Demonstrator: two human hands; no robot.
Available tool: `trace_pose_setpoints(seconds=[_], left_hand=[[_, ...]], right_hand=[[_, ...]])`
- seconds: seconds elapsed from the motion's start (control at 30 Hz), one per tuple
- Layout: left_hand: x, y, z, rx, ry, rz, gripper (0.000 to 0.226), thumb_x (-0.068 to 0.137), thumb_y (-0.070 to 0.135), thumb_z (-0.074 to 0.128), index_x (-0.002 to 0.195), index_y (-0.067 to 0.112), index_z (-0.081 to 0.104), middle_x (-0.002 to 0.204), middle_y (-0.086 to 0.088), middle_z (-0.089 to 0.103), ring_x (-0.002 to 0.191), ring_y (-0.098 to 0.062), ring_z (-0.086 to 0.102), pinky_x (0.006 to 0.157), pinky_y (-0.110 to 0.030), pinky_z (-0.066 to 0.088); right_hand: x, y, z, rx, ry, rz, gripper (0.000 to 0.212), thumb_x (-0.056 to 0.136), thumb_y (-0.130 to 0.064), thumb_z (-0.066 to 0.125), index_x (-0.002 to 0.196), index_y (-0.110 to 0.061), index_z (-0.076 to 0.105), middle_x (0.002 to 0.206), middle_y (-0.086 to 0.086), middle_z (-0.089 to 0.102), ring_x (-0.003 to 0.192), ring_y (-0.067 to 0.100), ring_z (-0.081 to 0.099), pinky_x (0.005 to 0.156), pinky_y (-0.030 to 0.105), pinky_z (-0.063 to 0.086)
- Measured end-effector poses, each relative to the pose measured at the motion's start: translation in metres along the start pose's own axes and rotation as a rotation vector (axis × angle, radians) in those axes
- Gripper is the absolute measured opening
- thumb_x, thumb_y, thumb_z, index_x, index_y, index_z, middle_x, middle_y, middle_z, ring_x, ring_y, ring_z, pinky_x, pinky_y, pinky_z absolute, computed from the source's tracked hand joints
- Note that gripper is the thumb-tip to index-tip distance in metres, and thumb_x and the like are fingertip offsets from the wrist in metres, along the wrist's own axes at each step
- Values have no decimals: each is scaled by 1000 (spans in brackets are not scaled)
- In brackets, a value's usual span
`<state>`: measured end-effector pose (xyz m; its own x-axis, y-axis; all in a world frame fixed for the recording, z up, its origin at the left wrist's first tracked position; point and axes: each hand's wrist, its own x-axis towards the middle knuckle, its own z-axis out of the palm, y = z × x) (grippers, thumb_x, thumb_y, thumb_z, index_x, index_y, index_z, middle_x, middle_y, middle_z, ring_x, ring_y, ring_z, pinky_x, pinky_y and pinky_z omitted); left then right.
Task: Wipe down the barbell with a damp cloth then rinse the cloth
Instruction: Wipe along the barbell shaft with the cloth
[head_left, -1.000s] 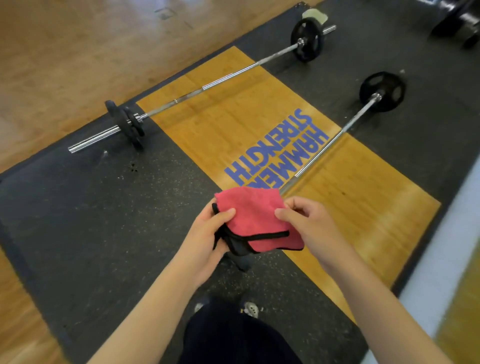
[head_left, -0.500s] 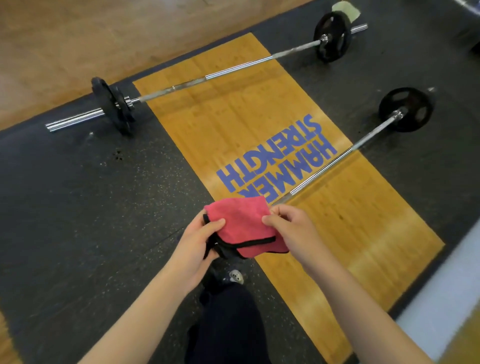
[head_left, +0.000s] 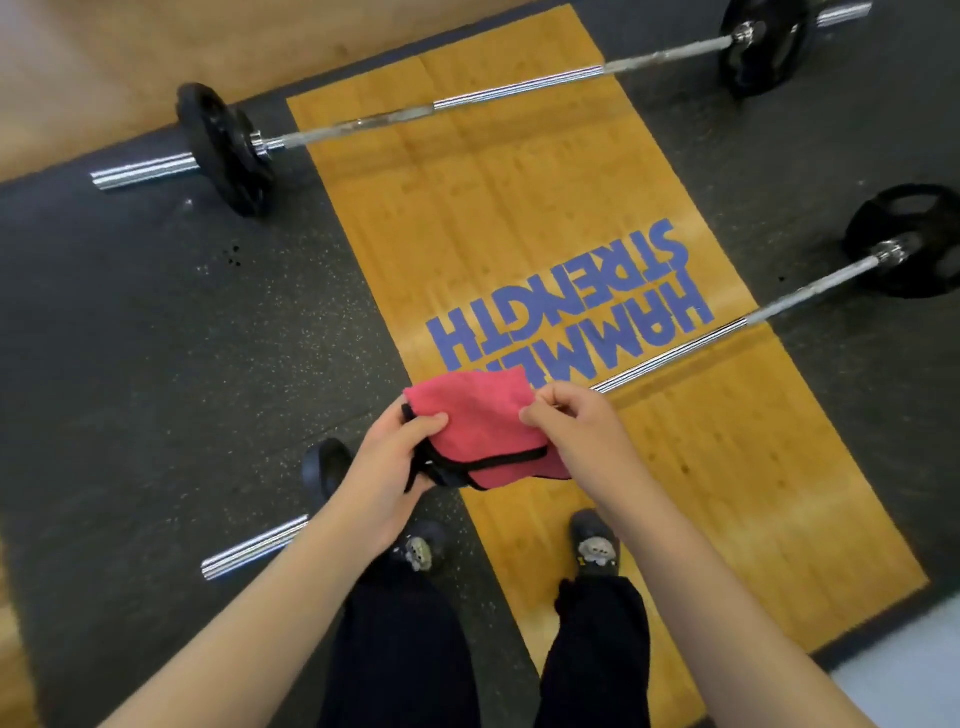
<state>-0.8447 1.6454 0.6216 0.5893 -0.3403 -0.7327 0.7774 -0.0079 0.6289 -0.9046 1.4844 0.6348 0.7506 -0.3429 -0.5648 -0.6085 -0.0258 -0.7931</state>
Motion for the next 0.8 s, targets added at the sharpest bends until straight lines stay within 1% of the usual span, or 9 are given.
trace_pose_setpoints(seconds=[0.1, 0.2, 0.3, 0.37, 0.43, 0.53, 0.63, 0.7, 0.8], left_hand=[[5, -27, 31, -77, 110, 12, 29, 95, 5, 48, 119, 15, 60, 111, -5, 69, 99, -19, 64, 72, -30, 52], [12, -53, 59, -152, 188, 39, 27, 95, 6, 47, 114, 16, 62, 105, -3, 70, 95, -18, 64, 77, -32, 51], [24, -75, 76, -212, 218, 42, 24, 99, 20, 45, 115, 19, 63, 111, -1, 71, 99, -15, 65, 84, -33, 49], [36, -91, 79, -251, 224, 17, 31, 100, 34, 41, 117, 21, 63, 114, 0, 70, 105, -15, 64, 91, -37, 48], [51, -109, 74, -272, 243, 2, 40, 100, 44, 34, 119, 22, 62, 116, 1, 70, 109, -17, 63, 95, -39, 46], [82, -142, 57, -309, 280, -8, 52, 100, 50, 25, 124, 19, 59, 120, -1, 68, 112, -18, 62, 91, -38, 47], [115, -181, 36, -352, 306, -25, 62, 99, 54, 20, 122, 12, 60, 117, -8, 69, 109, -22, 64, 89, -39, 47], [138, -210, 20, -352, 307, -54, 59, 99, 53, 23, 118, 12, 62, 113, -8, 70, 101, -21, 67, 85, -38, 47], [177, -253, -6, -243, 291, -81, 47, 100, 44, 30, 111, 17, 66, 107, -2, 73, 89, -13, 70, 82, -35, 47]], right_hand=[[14, 18, -29, -11, -94, 15, 32, 89, -16, 59, 61, -17, 43, 59, -9, 39, 57, 9, 37, 57, 25, 30], [24, 33, -55, -43, -171, -9, 33, 88, -16, 59, 60, -17, 42, 55, -12, 37, 54, 6, 36, 55, 23, 29], [38, 51, -70, -44, -210, 1, 29, 87, -16, 59, 63, -16, 42, 60, -7, 37, 59, 12, 36, 60, 27, 31], [51, 67, -74, -41, -225, 13, 27, 87, -16, 58, 65, -15, 43, 62, -3, 36, 61, 15, 34, 61, 28, 30], [67, 86, -69, -47, -235, 28, 28, 87, -15, 58, 65, -15, 43, 61, -3, 36, 60, 14, 33, 59, 28, 29], [91, 126, -53, -62, -253, 12, 31, 86, -14, 59, 60, -16, 41, 58, -7, 36, 58, 12, 33, 59, 27, 29], [115, 179, -35, -72, -296, -4, 29, 85, -10, 58, 63, -15, 39, 56, -8, 33, 54, 10, 30, 55, 25, 26], [133, 217, -22, -76, -325, 12, 28, 85, -8, 57, 65, -14, 37, 55, -10, 31, 51, 9, 28, 51, 22, 24], [166, 279, 1, -112, -351, 38, 30, 84, -6, 57, 63, -16, 38, 54, -9, 33, 53, 12, 30, 54, 26, 27]])
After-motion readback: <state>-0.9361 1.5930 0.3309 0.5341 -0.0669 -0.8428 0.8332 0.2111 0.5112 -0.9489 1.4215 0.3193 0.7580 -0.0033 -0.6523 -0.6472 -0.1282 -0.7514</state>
